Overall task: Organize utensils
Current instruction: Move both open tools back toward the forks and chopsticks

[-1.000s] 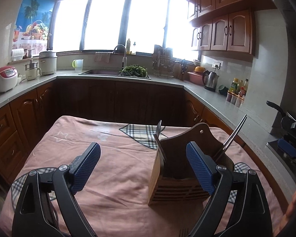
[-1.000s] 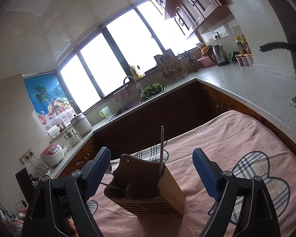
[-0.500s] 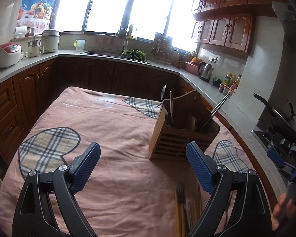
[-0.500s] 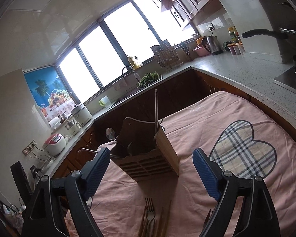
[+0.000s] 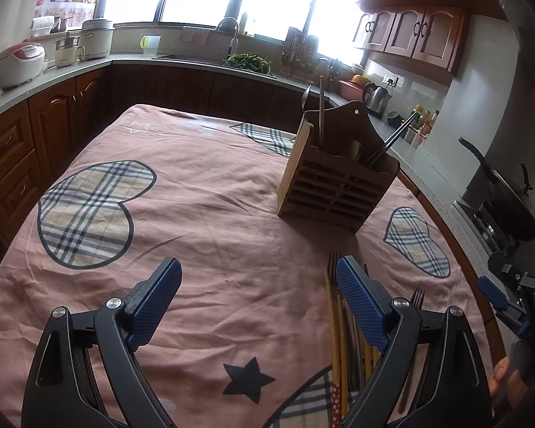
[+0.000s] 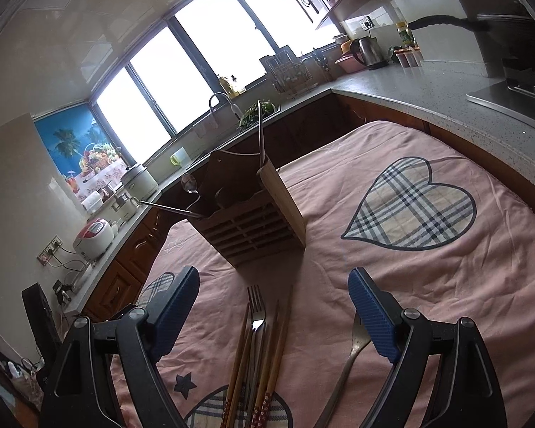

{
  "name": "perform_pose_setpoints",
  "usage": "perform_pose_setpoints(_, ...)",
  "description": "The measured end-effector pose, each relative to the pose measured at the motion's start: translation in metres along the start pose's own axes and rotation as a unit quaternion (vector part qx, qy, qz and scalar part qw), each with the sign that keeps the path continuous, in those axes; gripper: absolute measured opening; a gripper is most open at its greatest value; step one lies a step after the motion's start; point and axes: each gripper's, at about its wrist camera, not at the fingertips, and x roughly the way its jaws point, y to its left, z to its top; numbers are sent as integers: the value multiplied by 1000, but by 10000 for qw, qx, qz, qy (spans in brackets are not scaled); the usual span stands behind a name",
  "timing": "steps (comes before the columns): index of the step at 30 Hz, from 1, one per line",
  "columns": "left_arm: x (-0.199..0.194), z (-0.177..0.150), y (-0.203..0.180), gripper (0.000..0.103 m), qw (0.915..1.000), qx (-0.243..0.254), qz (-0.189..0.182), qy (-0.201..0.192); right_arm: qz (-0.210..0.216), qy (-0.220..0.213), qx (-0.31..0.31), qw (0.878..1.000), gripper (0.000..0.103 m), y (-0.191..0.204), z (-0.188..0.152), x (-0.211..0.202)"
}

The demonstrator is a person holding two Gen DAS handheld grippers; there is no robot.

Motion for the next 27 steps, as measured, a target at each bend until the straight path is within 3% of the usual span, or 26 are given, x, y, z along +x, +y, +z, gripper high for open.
perform_pose_setpoints(16, 11, -15, -12, 91, 9991, 243, -43, 353, -39, 290, -193, 9994, 86, 6, -23, 8)
perform_pose_setpoints(22, 31, -16, -22, 90, 9969, 430, -61, 662, -104, 448, -173, 9988, 76, 2, -23, 22)
perform_pose_setpoints(27, 50, -14, -35, 86, 9937, 652, -121, 901, -171, 664, -160, 9975, 58, -3, -21, 41)
